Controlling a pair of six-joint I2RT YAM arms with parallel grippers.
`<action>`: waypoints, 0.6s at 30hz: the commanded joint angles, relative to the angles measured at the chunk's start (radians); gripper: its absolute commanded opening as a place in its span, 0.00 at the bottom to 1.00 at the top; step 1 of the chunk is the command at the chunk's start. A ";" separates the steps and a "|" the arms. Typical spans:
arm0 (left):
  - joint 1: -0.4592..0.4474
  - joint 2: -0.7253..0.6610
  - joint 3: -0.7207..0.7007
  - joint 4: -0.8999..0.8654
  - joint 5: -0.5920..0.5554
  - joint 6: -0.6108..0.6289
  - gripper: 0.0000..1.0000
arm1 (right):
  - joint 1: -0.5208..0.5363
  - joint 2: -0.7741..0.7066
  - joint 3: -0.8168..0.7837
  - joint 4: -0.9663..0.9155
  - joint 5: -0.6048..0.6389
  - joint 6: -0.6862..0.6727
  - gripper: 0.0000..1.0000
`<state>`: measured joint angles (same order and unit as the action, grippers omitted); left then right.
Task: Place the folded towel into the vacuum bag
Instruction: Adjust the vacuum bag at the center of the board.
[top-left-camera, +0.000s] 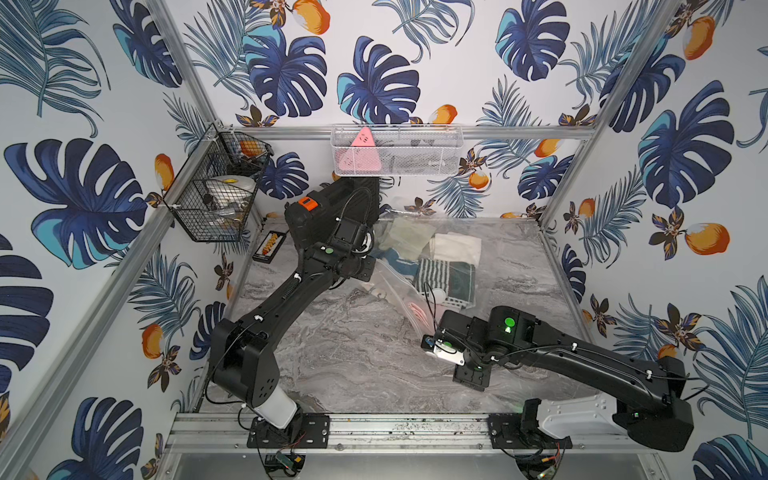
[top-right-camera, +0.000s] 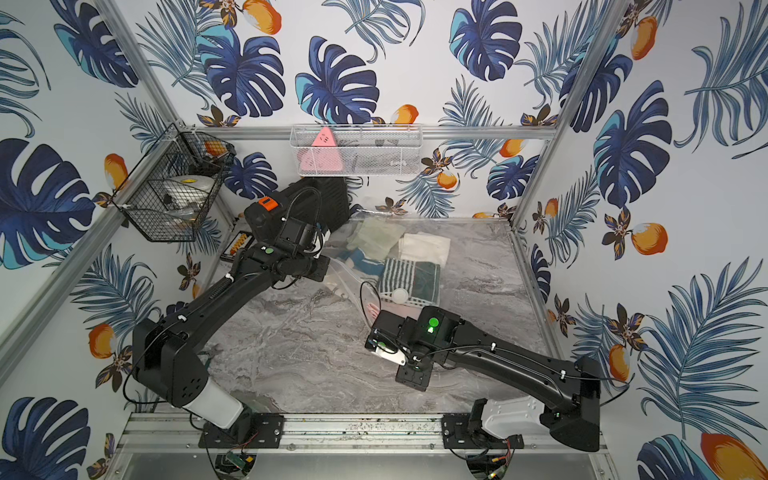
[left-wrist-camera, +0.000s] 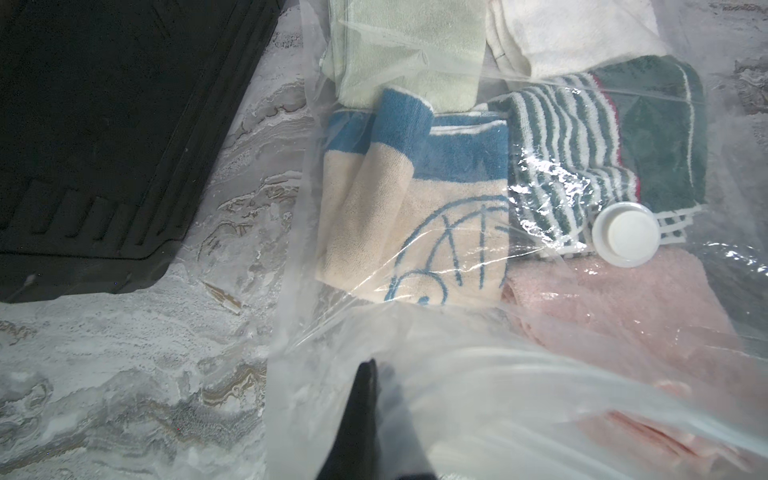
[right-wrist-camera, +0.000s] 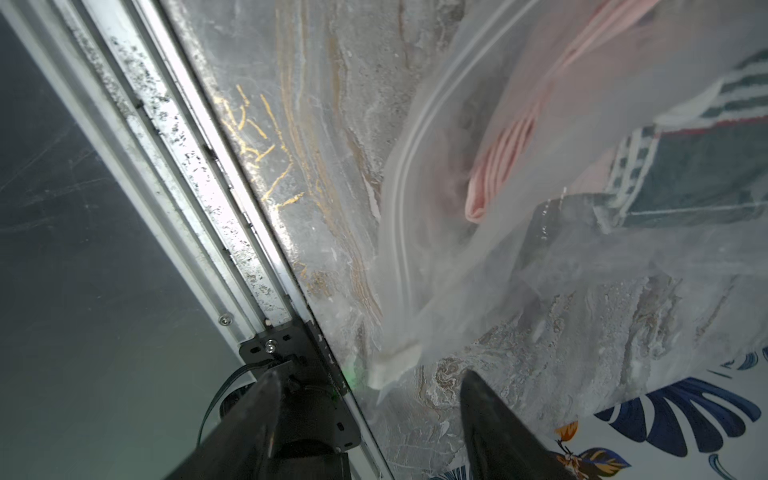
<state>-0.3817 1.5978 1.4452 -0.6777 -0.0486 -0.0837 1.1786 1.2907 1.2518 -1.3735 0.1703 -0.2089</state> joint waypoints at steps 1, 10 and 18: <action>0.005 -0.012 0.004 0.020 0.002 -0.013 0.00 | 0.015 0.031 -0.017 0.033 0.009 0.014 0.71; 0.013 -0.025 -0.005 0.024 -0.002 -0.015 0.00 | 0.015 0.084 -0.094 0.170 0.097 0.068 0.64; 0.030 -0.054 -0.025 0.041 -0.026 -0.031 0.00 | -0.013 0.031 -0.220 0.286 0.301 0.021 0.21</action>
<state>-0.3588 1.5600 1.4242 -0.6739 -0.0570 -0.0879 1.1820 1.3441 1.0466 -1.1599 0.3660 -0.1665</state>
